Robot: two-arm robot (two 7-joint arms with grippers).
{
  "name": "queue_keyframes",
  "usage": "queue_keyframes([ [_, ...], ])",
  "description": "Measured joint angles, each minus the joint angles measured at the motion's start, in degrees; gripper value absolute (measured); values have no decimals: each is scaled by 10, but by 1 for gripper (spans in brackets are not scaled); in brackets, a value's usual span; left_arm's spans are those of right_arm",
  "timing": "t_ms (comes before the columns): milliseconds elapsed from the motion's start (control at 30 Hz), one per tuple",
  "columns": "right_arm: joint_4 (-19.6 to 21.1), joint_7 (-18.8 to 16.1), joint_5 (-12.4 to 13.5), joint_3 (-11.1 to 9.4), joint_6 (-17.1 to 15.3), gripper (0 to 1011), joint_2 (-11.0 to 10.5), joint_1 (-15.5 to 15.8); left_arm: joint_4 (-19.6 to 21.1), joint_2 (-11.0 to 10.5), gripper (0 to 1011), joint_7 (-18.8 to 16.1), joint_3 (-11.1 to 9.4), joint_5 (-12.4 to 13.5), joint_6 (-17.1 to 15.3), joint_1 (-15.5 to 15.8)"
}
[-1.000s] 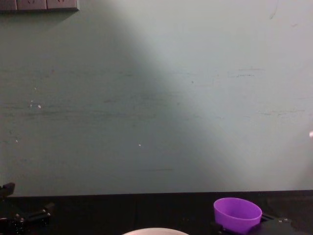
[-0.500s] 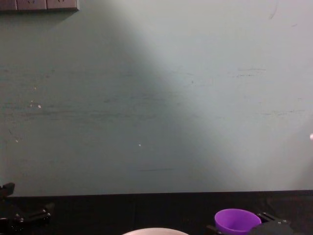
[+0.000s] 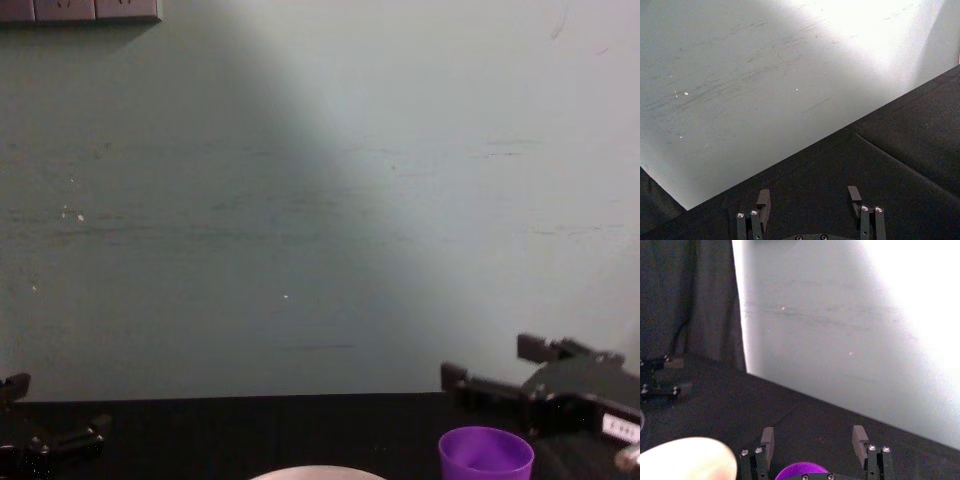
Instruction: Pick up the cup and pour the mung beans from the cup into the bowl.
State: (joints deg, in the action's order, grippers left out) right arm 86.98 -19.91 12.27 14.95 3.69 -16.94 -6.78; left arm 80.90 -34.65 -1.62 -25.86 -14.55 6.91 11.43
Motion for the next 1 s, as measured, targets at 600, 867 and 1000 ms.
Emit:
queue_keyframes([
  [600, 25, 93, -34, -63, -62, 1002, 4, 22, 0, 0, 1000, 0, 0, 0, 0, 0],
  [867, -37, 65, -37, -66, -57, 1003, 0, 5, 0, 0, 1000, 0, 0, 0, 0, 0],
  [1000, -52, 59, -36, -68, -48, 1002, 0, 3, 0, 0, 1000, 0, 0, 0, 0, 0],
])
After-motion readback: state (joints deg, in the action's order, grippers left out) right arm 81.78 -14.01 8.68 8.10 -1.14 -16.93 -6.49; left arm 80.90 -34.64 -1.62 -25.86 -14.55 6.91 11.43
